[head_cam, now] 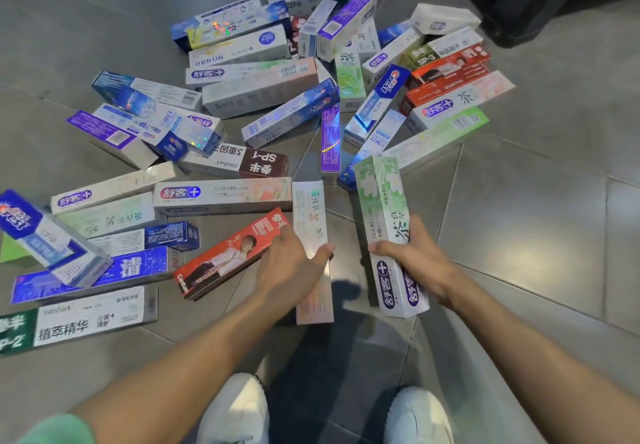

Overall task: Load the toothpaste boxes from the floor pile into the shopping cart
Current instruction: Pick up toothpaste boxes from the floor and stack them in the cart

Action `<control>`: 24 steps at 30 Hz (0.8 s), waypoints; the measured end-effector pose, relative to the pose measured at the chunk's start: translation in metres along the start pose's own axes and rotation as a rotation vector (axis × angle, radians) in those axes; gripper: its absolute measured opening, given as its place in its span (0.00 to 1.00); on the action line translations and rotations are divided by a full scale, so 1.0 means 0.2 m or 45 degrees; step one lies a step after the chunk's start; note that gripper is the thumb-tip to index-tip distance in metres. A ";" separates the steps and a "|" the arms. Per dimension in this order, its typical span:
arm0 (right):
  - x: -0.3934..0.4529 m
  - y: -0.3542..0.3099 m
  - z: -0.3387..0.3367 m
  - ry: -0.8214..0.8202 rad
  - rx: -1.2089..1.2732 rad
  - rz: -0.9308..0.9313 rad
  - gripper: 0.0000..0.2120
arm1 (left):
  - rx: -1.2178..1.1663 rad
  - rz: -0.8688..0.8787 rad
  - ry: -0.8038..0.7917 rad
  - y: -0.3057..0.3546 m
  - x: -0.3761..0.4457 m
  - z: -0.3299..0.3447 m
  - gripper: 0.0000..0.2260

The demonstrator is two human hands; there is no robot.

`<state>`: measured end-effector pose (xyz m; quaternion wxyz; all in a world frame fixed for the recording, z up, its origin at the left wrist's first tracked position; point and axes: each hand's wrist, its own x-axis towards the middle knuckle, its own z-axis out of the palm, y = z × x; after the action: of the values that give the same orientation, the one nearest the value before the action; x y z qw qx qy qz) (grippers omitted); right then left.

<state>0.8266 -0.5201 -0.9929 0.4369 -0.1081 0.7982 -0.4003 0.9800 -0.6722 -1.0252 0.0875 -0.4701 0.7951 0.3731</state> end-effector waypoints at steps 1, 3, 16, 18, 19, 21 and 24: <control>-0.01 0.01 0.01 -0.008 0.060 0.006 0.26 | -0.015 -0.020 -0.018 0.01 0.00 0.02 0.35; -0.03 0.01 0.02 -0.014 0.160 0.014 0.26 | -0.013 -0.065 -0.033 0.02 0.00 0.04 0.39; -0.11 -0.11 0.03 -0.026 0.392 -0.064 0.25 | -0.748 0.060 -0.125 0.11 -0.06 -0.13 0.19; -0.16 -0.21 0.03 -0.021 0.470 -0.098 0.25 | -0.970 0.069 -0.103 0.19 -0.12 -0.21 0.21; -0.20 -0.27 0.02 -0.028 0.527 -0.113 0.26 | -1.046 0.065 -0.085 0.24 -0.15 -0.26 0.22; -0.30 -0.40 -0.01 -0.098 0.662 -0.107 0.28 | -1.138 0.075 -0.033 0.37 -0.23 -0.40 0.24; -0.50 -0.66 -0.09 -0.178 0.764 -0.139 0.22 | -1.246 0.082 0.052 0.56 -0.37 -0.68 0.21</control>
<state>0.8491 -0.5449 -0.8297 0.4809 -0.0443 0.6056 -0.6325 0.9573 -0.6808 -0.8354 -0.1707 -0.4384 0.5422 0.6962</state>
